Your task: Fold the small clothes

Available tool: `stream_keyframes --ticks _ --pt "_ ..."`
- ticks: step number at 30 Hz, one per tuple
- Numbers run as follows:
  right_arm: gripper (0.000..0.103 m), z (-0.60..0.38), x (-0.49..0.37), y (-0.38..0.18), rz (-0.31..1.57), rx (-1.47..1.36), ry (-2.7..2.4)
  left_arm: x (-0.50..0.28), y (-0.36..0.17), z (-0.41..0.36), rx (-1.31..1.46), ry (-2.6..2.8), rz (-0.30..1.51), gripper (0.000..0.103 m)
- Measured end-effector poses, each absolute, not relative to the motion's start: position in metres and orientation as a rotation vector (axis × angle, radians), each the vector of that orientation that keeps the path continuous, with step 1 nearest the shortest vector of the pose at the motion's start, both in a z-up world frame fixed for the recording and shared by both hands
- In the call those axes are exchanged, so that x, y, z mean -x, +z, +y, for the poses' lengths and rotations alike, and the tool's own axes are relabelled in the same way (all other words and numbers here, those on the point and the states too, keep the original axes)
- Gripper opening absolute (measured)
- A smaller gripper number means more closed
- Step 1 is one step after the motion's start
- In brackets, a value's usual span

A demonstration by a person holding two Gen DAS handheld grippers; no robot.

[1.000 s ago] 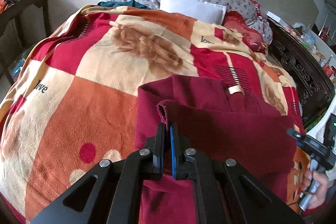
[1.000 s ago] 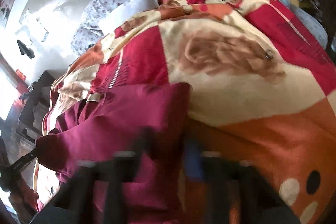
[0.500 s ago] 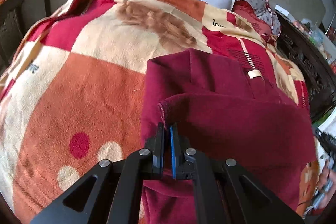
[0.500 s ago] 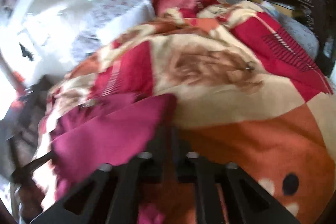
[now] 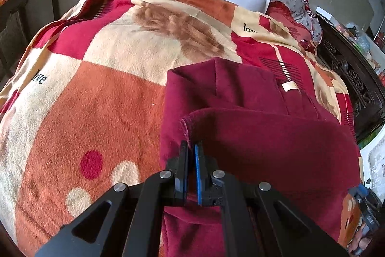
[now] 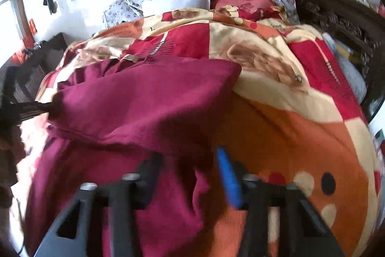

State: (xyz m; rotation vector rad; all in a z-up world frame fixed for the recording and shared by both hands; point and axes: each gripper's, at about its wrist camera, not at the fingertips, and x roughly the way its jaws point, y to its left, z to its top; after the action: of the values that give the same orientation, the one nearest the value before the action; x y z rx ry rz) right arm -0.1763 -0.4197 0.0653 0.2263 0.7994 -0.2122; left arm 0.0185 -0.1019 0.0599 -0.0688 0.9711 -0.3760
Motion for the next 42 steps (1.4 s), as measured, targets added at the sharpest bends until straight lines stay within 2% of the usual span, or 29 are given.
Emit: stream_keyframes --ticks 1,3,8,12,13,16,20,25,30,36,42 --pt "0.016 -0.423 0.177 0.067 0.782 -0.239 -0.224 -0.019 0.060 -0.102 0.068 -0.376 0.971 0.005" --pt "0.014 -0.432 0.182 0.068 0.771 -0.287 -0.230 -0.018 0.060 -0.101 0.069 -0.378 0.972 0.005" --pt "0.012 -0.444 0.182 0.041 0.872 -0.308 -0.286 -0.020 0.046 -0.101 0.078 -0.381 0.991 0.007" --pt "0.014 -0.449 0.191 0.043 0.867 -0.380 -0.262 -0.017 0.039 -0.103 0.070 -0.372 0.978 0.009" --pt "0.018 -0.449 0.195 0.047 0.867 -0.390 -0.263 -0.016 0.040 -0.103 0.068 -0.371 0.976 0.009" --pt "0.021 -0.444 0.210 0.064 0.839 -0.383 -0.275 -0.012 0.046 -0.101 0.055 -0.373 0.963 0.009" --pt "0.022 -0.429 0.216 0.088 0.767 -0.379 -0.228 -0.003 0.059 -0.097 0.016 -0.345 0.917 0.016" --pt "0.022 -0.407 0.191 0.095 0.765 -0.309 -0.194 0.008 0.075 -0.097 -0.018 -0.334 0.855 0.024" --pt "0.022 -0.406 0.166 0.084 0.794 -0.290 -0.215 0.015 0.084 -0.102 -0.043 -0.338 0.798 0.046" --pt "0.022 -0.423 0.149 0.062 0.867 -0.310 -0.251 0.005 0.069 -0.117 -0.079 -0.350 0.817 0.048" --pt "0.019 -0.443 0.149 0.050 0.865 -0.399 -0.216 -0.012 0.037 -0.123 -0.076 -0.340 0.895 0.051"
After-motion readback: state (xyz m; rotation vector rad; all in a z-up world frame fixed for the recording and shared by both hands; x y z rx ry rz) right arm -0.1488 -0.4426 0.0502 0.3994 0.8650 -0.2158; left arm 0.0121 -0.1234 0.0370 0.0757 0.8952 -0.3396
